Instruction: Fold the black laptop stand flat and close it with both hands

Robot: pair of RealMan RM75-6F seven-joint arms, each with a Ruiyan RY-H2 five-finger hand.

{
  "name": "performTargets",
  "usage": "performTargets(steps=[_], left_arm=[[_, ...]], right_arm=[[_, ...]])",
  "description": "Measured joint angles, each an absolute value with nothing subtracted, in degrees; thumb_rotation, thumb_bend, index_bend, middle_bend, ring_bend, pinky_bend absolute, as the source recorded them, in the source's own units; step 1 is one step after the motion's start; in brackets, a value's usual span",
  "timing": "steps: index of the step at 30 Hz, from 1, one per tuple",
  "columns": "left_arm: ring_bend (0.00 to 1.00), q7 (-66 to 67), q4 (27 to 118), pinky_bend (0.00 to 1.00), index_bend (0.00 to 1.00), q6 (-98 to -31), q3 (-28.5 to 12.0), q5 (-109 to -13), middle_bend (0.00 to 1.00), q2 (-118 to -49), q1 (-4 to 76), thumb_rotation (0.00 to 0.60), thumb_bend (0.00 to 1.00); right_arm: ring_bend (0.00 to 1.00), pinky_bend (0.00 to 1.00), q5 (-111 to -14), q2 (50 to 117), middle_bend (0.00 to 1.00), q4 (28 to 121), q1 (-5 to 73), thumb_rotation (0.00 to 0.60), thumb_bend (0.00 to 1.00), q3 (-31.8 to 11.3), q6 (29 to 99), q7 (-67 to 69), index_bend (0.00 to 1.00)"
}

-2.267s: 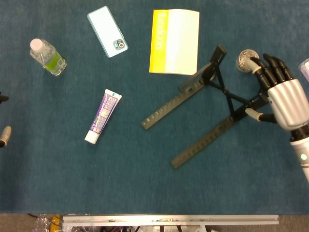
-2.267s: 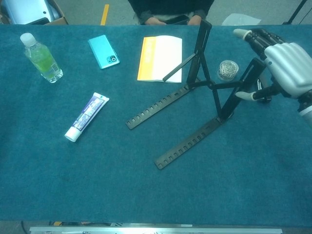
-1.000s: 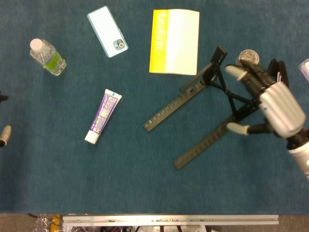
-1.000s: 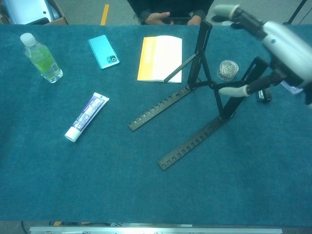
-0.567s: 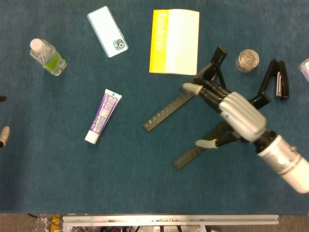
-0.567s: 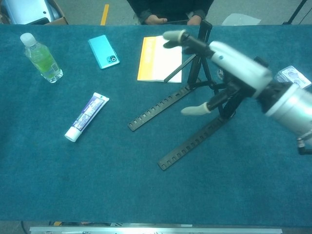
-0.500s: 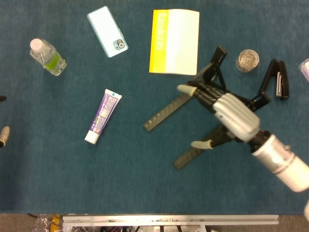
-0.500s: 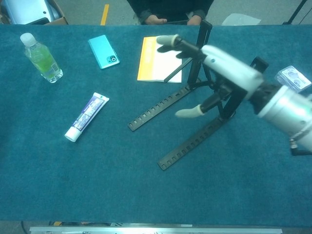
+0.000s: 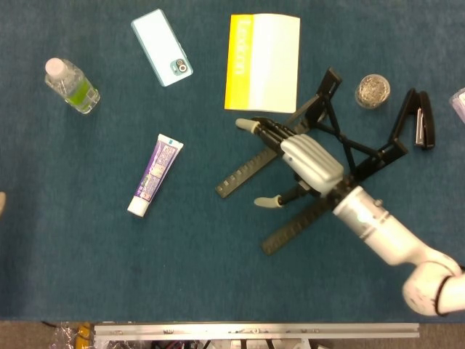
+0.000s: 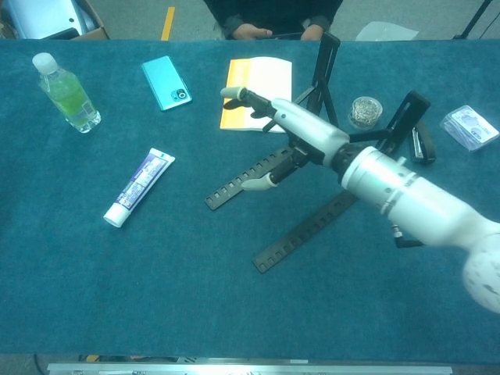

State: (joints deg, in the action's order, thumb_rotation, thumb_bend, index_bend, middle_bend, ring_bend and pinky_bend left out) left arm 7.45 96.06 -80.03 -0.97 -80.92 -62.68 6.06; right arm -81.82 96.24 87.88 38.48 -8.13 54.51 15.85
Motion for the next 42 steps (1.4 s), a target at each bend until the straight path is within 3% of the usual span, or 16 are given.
performTargets(steps=[9,18,42], left_arm=[[0.19,6.92,95.72,0.18,0.21,-79.77,-0.98,-81.01,0.18,-62.83,6.13,0.600,0.32],[0.19,6.74,95.60,0.18,0.21,-79.66,-0.98,-80.79,0.18,-62.78,6.02,0.600,0.32],[0.18,7.10,94.61,0.18,0.19,-78.43,-1.04,-80.89,0.18,-64.29,6.87,0.600,0.32]], right_arm=[[0.02,0.11,-78.06,101.52,0.12,78.78,40.74,0.600,0.00,-10.06,50.94,18.69,0.00],[0.01,0.09,-80.05,101.70,0.12,74.10,39.81,0.600,0.00,-8.18,51.99,23.11,0.00],[0.00,0.09,-80.84,98.22,0.12,75.50,37.51,0.600,0.00,-6.59,53.13,22.00,0.00]])
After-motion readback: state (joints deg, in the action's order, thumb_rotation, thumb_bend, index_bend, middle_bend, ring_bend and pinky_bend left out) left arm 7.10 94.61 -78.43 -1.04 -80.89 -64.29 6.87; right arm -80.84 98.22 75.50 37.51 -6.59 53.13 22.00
